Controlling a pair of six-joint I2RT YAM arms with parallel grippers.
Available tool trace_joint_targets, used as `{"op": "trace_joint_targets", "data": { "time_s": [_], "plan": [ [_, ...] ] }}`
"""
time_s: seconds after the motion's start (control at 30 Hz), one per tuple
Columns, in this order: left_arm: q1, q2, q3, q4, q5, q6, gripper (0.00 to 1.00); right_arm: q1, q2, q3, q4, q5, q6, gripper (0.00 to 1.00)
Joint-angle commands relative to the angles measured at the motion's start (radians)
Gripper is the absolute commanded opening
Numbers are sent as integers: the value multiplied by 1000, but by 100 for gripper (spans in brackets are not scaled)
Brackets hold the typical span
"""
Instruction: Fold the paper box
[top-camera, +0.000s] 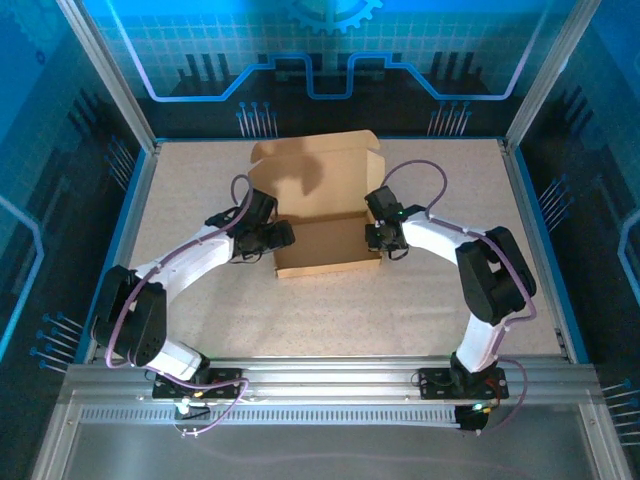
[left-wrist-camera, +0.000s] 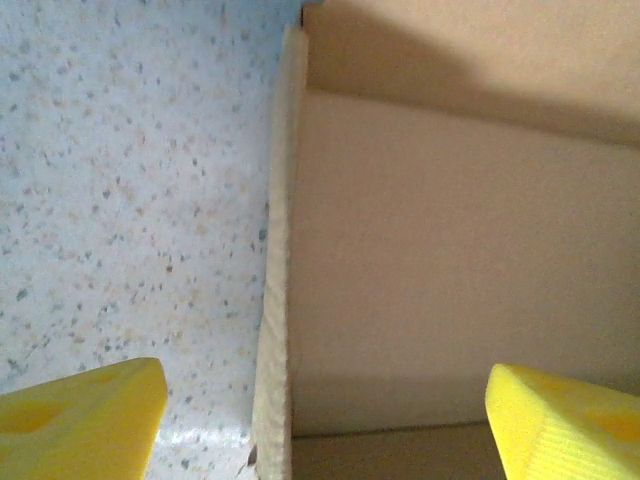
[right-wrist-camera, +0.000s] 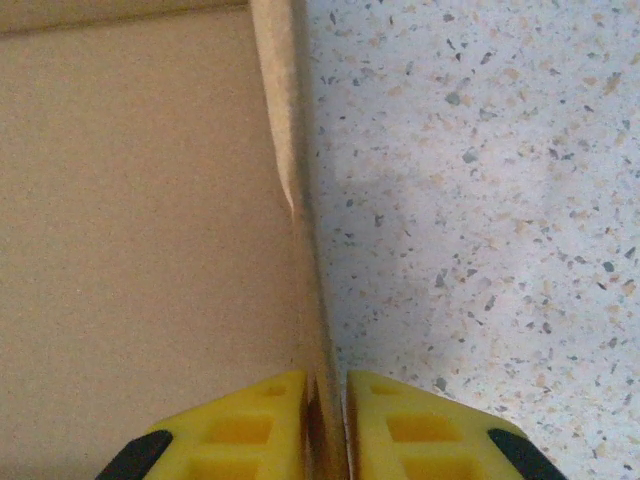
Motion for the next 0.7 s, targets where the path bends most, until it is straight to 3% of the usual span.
{"op": "trace_joint_targets", "data": {
  "time_s": [0.0,0.23,0.4,0.57,0.67],
  "plan": [
    [-50,30,5,-97,37,-46,78,0,0,-17,22,-27,-27,20],
    [-71,138,15,-97,-19,-81,57,3,-9,-35,6,3,-62,30],
    [-71,147,6,-80,-22,-88,51,28,-1,-17,-66,35,-59,30],
    [-71,150,6,-77,-28,-87,48,56,43,36,-160,64,-46,20],
    [-71,155,4,-70,-25,-88,46,70,58,54,-190,83,-39,0]
  ]
}}
